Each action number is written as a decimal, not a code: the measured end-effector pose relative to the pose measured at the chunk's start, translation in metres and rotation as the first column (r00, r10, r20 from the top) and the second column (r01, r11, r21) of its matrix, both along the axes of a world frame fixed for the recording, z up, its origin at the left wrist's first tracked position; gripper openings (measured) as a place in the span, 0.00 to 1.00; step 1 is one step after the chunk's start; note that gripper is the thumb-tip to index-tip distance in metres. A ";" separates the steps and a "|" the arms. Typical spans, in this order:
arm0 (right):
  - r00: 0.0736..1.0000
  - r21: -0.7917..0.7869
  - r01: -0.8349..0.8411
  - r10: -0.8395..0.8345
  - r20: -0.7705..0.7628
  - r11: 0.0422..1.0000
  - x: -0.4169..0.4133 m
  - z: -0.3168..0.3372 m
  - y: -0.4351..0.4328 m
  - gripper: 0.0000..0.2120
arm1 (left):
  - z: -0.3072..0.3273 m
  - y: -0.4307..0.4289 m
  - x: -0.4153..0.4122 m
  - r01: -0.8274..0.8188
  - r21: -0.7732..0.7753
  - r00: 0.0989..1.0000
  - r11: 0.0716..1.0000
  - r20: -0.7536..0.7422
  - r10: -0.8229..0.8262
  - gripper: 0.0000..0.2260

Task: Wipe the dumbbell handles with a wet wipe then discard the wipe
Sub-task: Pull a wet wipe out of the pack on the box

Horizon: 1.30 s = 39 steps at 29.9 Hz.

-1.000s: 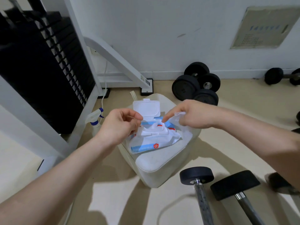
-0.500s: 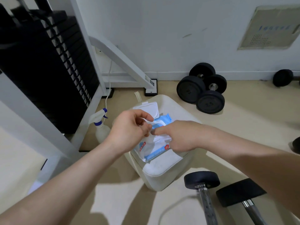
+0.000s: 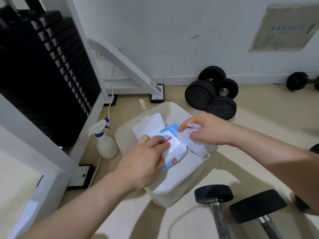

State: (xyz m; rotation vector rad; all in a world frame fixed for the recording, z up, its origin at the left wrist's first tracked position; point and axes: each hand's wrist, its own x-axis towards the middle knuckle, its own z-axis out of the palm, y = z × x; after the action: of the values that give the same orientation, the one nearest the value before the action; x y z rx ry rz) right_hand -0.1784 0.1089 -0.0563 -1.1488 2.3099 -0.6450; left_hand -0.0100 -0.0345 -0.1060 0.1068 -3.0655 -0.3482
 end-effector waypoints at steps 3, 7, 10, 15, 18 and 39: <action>0.971 0.115 -0.189 0.202 -0.124 0.975 0.006 -0.008 -0.003 0.25 | 0.010 0.004 -0.001 -0.027 -0.076 0.998 0.997 0.060 0.032 0.22; 0.957 0.114 -0.244 0.259 -0.133 0.963 0.008 -0.017 -0.004 0.26 | 0.028 -0.009 -0.005 -0.339 0.007 0.912 0.941 -0.242 0.331 0.25; 0.985 -0.156 0.070 -0.044 0.166 0.985 -0.004 -0.012 0.001 0.18 | 0.031 -0.015 -0.008 -0.414 0.478 0.853 0.775 -0.094 0.513 0.33; 0.801 -0.206 0.299 -0.127 0.585 0.932 -0.025 -0.002 0.014 0.12 | 0.009 0.009 0.006 -0.063 -0.006 0.992 0.998 -0.106 0.063 0.19; 0.711 -0.195 0.357 -0.130 0.691 0.914 -0.029 0.000 0.019 0.09 | 0.000 0.007 0.008 -0.028 -0.222 0.994 0.975 -0.110 0.003 0.18; 0.809 -0.021 0.176 -0.133 0.572 0.984 -0.024 0.019 0.096 0.08 | 0.038 0.047 -0.054 -0.049 0.983 0.979 -0.175 0.081 0.186 0.10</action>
State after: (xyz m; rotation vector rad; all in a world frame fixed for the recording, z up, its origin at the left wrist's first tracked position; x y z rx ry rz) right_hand -0.2025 0.2054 -0.0369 -0.6656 1.8746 -0.9891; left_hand -0.0640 0.0127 -0.0678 0.3925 -1.6660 -2.5234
